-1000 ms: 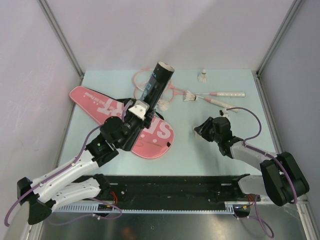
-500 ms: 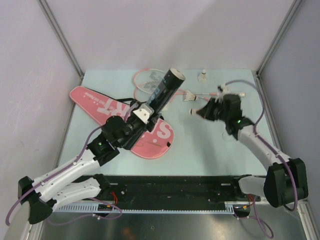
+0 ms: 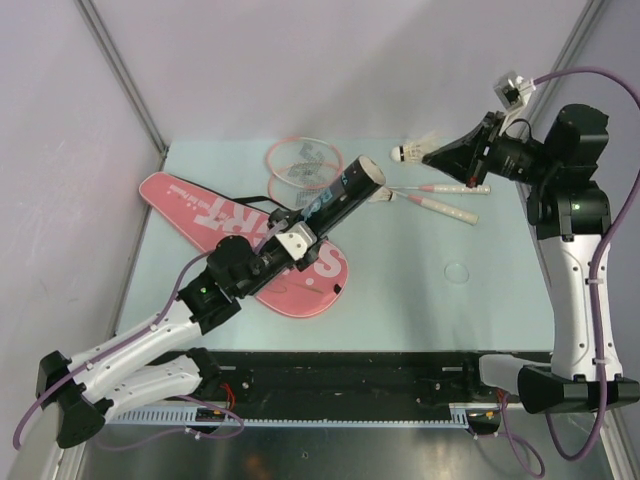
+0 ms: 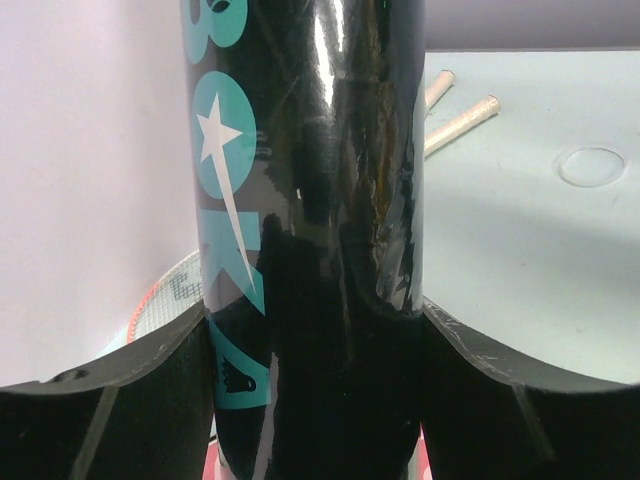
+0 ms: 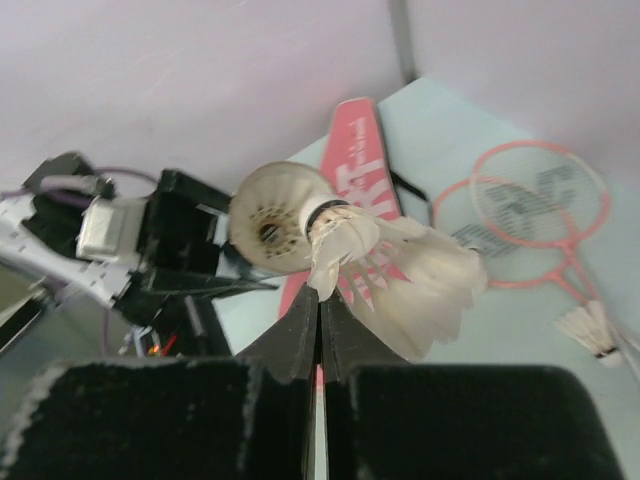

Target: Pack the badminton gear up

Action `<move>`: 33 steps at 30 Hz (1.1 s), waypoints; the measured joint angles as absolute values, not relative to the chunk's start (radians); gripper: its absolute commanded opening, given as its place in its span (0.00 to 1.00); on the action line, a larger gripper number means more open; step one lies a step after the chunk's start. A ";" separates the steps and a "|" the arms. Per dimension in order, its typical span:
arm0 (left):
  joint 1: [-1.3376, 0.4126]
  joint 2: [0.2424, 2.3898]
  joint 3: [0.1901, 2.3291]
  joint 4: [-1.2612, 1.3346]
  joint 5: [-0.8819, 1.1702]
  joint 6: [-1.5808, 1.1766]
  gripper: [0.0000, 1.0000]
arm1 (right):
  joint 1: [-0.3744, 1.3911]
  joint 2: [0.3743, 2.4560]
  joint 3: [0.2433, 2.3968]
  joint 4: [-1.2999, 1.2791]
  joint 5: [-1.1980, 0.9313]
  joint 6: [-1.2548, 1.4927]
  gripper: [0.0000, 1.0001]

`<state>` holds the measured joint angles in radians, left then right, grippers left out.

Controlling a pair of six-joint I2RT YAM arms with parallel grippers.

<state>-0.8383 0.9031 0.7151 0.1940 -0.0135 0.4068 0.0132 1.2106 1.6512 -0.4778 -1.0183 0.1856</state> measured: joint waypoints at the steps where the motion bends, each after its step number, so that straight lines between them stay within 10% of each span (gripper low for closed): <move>1: -0.838 0.903 0.715 0.194 -0.013 0.414 0.19 | 0.022 1.215 1.667 -0.508 -1.046 0.170 0.00; 13: -0.841 0.918 0.715 0.173 0.026 0.456 0.18 | 0.179 1.336 1.735 -0.739 -1.123 0.053 0.00; 15: -0.847 0.932 0.715 0.167 0.034 0.463 0.18 | 0.211 1.355 1.746 -0.747 -1.124 0.064 0.34; 20: -0.853 0.953 0.715 0.151 0.038 0.464 0.18 | 0.218 1.343 1.673 -0.602 -1.169 0.228 0.55; 24: -0.854 0.954 0.715 0.148 0.038 0.463 0.17 | 0.120 1.262 1.485 -0.363 -1.226 0.443 0.44; 29: -0.854 0.954 0.715 0.147 0.038 0.462 0.17 | 0.080 1.255 1.461 -0.260 -1.203 0.553 0.00; 33: -0.854 0.952 0.715 0.147 0.038 0.461 0.17 | 0.160 1.257 1.461 -0.242 -1.159 0.571 0.00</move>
<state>-0.8536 0.9516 0.7151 0.1474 0.0380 0.4610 0.1604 1.2572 1.4609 -0.2420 -1.1595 0.5713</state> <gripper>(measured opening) 0.709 0.009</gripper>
